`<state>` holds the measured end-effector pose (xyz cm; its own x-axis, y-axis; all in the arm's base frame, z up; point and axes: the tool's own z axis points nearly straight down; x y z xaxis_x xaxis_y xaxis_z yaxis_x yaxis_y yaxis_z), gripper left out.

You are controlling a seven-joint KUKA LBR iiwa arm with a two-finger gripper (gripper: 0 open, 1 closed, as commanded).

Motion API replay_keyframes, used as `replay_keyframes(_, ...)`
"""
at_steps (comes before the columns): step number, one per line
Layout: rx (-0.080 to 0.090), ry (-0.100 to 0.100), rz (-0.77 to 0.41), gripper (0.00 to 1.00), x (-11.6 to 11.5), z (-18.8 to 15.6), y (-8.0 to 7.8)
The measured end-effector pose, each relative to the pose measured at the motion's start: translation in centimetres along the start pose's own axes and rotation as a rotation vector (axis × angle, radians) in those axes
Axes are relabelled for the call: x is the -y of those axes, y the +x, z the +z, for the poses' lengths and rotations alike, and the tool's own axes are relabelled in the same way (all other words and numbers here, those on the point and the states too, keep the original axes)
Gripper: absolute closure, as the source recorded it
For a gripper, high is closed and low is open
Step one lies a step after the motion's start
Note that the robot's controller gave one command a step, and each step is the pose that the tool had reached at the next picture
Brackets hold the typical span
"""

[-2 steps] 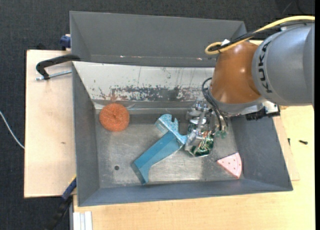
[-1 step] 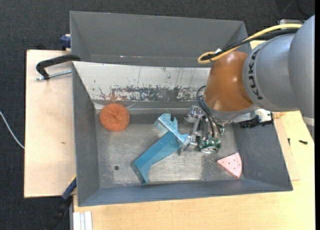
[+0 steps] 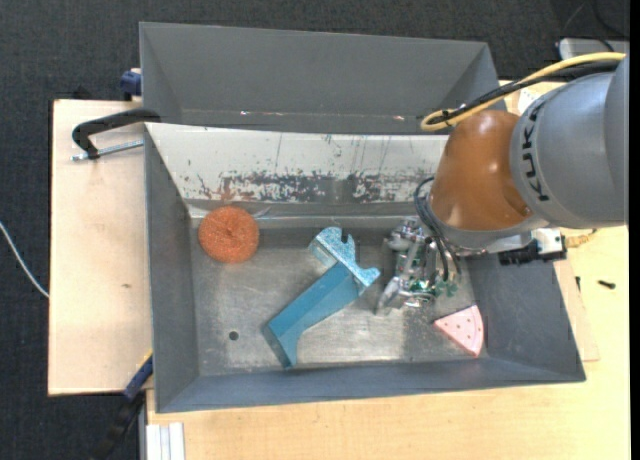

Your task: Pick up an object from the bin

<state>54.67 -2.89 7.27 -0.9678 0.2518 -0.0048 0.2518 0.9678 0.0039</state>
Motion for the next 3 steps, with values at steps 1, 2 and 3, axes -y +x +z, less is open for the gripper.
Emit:
replay_keyframes(1, 0.006, 0.006, 0.084, 0.00, -5.7, -0.1, 1.4)
replay_keyframes(2, -0.004, -0.009, 0.208, 1.00, -5.5, -0.3, -1.6)
replay_keyframes(3, -0.003, -0.008, 0.207, 1.00, -5.5, -0.3, -1.6)
